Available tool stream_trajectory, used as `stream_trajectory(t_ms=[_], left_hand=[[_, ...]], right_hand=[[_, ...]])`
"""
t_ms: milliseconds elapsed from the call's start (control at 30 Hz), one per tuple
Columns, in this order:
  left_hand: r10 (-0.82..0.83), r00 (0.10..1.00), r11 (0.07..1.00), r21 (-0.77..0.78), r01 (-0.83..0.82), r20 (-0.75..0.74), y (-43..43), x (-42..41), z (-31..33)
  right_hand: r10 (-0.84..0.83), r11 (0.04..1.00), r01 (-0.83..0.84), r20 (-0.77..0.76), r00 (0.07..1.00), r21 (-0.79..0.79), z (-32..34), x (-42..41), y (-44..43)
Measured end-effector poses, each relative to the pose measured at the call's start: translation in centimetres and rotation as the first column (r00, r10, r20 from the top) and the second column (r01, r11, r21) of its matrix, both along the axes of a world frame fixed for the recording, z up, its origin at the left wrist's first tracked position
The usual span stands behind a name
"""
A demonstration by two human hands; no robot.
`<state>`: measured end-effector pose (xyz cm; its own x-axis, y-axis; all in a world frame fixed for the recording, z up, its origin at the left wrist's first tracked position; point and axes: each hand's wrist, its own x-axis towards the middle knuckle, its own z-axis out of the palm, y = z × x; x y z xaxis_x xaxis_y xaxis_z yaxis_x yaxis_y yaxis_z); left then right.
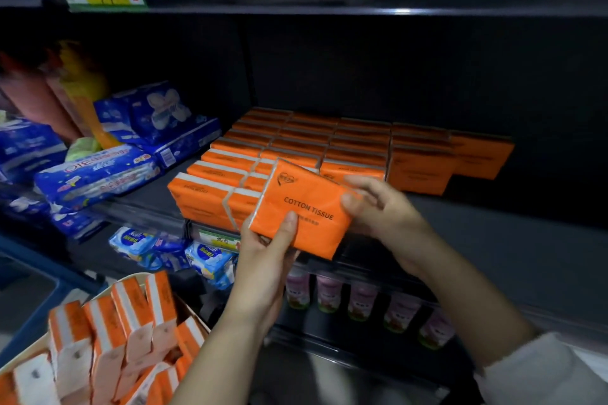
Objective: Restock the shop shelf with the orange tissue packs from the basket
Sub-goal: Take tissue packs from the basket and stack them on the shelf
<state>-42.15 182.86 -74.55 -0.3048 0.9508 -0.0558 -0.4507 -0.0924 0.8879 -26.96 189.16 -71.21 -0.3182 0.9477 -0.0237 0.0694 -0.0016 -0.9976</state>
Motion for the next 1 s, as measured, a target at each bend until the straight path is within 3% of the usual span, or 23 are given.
stream_trajectory(t_ms=[100,200,333,467,567,1000], left_hand=[[-0.001,0.994,1.000,-0.023,-0.002,-0.112,-0.3,0.4,-0.2],[0.145,0.939,0.985,-0.046,-0.167,-0.311,-0.2,0.1,-0.5],[0.309,0.726,0.921,0.002,-0.390,-0.614,-0.1,-1.1,-0.6],[0.297,0.490,0.924,0.117,-0.365,-0.819,0.2,-1.5,-1.2],[0.213,0.376,0.939,0.082,-0.334,-0.902,0.6,-1.4,-2.0],[0.077,0.371,0.980,0.002,-0.197,-0.926,0.3,-2.2,-2.7]], right_hand=[[0.066,0.998,-0.066,-0.020,0.998,-0.023,-0.4,0.4,-0.7],[-0.079,0.992,0.077,0.013,0.997,0.100,-0.5,1.9,0.5],[-0.222,0.961,0.169,0.242,0.944,0.221,-1.4,4.5,2.3],[-0.284,0.946,0.160,0.488,0.825,0.281,-3.0,5.0,3.4],[-0.408,0.899,0.222,0.535,0.740,0.377,-4.0,3.9,4.2],[-0.596,0.775,0.401,0.353,0.721,0.488,-5.6,0.2,5.2]])
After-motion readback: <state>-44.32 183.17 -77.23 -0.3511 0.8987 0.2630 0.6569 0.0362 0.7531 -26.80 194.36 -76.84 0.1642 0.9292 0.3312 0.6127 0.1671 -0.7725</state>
